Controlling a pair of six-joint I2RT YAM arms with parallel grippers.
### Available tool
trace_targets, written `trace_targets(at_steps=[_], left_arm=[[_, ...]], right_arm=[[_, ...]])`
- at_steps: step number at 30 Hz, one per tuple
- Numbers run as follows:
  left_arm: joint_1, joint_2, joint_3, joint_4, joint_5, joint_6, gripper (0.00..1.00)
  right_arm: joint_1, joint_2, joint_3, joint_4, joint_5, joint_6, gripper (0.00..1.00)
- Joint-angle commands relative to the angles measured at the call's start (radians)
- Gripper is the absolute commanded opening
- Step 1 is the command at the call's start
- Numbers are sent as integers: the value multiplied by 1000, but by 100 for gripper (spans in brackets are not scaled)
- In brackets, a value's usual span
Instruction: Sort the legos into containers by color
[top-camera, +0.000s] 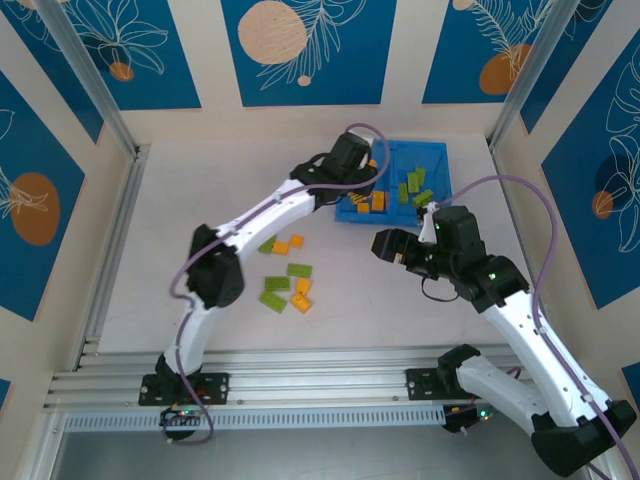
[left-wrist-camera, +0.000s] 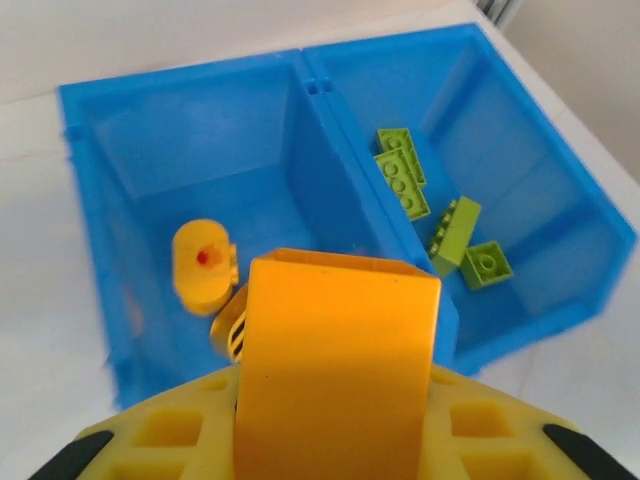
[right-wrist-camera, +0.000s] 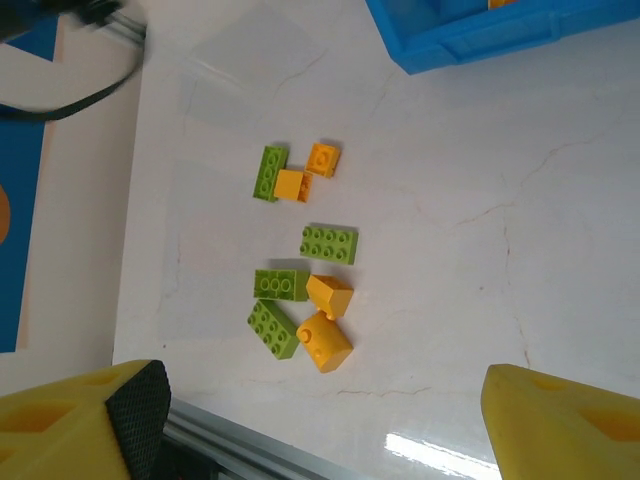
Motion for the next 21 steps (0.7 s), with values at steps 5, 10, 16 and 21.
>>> trace_targets(at_steps=[5, 10, 16, 21], left_arm=[[33, 285, 363, 26, 108, 6, 15], [40, 361, 398, 87, 124, -64, 19], [40, 336, 408, 64, 109, -58, 38], [38, 218, 381, -5, 90, -21, 39]], right_arm=[[1, -115, -46, -70, 55, 25, 83], [1, -127, -46, -72, 36, 28, 84], [1, -128, -35, -81, 35, 21, 84], [1, -128, -27, -96, 37, 20, 84]])
